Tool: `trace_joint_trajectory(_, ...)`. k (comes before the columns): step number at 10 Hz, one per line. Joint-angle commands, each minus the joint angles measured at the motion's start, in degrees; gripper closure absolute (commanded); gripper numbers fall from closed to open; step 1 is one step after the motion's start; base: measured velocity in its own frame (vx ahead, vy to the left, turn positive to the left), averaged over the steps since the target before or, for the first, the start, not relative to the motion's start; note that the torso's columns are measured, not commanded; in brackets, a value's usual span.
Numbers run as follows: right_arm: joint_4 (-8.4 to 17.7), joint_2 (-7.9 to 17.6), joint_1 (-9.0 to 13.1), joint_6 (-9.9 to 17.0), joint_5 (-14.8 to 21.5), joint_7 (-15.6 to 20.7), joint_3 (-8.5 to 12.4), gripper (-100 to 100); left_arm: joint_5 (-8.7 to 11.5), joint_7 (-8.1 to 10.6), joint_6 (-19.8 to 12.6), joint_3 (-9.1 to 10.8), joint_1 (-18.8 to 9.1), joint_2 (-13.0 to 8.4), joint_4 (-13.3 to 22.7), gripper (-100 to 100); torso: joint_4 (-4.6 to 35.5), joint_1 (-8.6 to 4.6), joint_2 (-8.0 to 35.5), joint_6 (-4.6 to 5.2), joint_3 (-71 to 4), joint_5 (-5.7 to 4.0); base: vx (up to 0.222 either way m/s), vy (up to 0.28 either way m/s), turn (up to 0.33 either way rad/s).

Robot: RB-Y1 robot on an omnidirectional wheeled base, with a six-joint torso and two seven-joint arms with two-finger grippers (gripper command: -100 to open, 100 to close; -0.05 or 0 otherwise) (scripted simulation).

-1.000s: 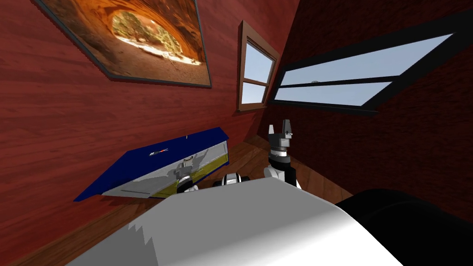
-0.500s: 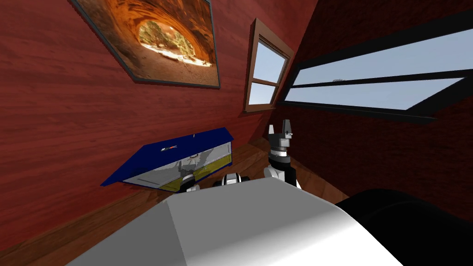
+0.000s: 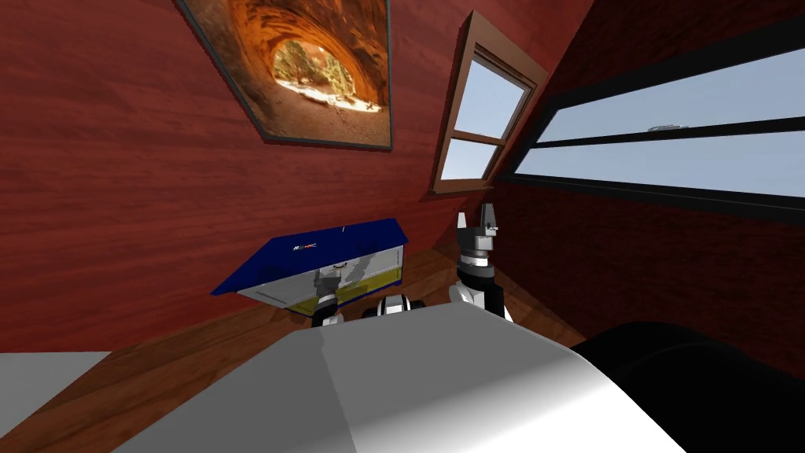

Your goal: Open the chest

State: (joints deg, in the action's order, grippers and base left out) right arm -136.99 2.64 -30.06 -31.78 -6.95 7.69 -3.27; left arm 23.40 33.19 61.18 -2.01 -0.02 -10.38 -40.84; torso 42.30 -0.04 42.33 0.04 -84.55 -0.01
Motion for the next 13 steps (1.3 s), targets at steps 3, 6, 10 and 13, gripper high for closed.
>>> trace_joint_trajectory(3, 0.0, 0.0, 0.0, 0.0, 0.0, 0.0, 0.0, 0, -4.3, 0.79, -3.2, -5.13, 1.9, 0.9, -6.1, -100, 0.0, 0.0, -0.2, -0.02, -0.1, 0.01, 0.117, -0.014, 0.424)
trace_joint_trajectory(6, 0.0, 0.0, 0.0, 0.0, 0.0, 0.0, 0.0, 0, -2.2, 0.27, -1.8, -2.69, 1.0, 0.6, -3.3, 100, 0.2, 0.04, 0.3, 0.12, 0.2, 0.0, -0.019, -0.001, -0.239)
trace_joint_trajectory(10, 0.0, 0.0, 0.0, 0.0, 0.0, 0.0, 0.0, 0, -0.2, -0.24, -0.4, -0.24, 0.1, 0.3, -0.5, 100, 0.4, -0.18, 0.4, -0.28, 0.2, -0.4, -0.1, 0.012, -0.226)
trace_joint_trajectory(13, 0.0, 0.0, 0.0, 0.0, 0.0, 0.0, 0.0, 0, 2.8, -1.02, 1.8, 3.43, -1.2, -0.3, 3.7, 100, 0.4, -0.1, 0.4, -0.1, 0.2, -0.3, -0.078, 0.005, -0.349)
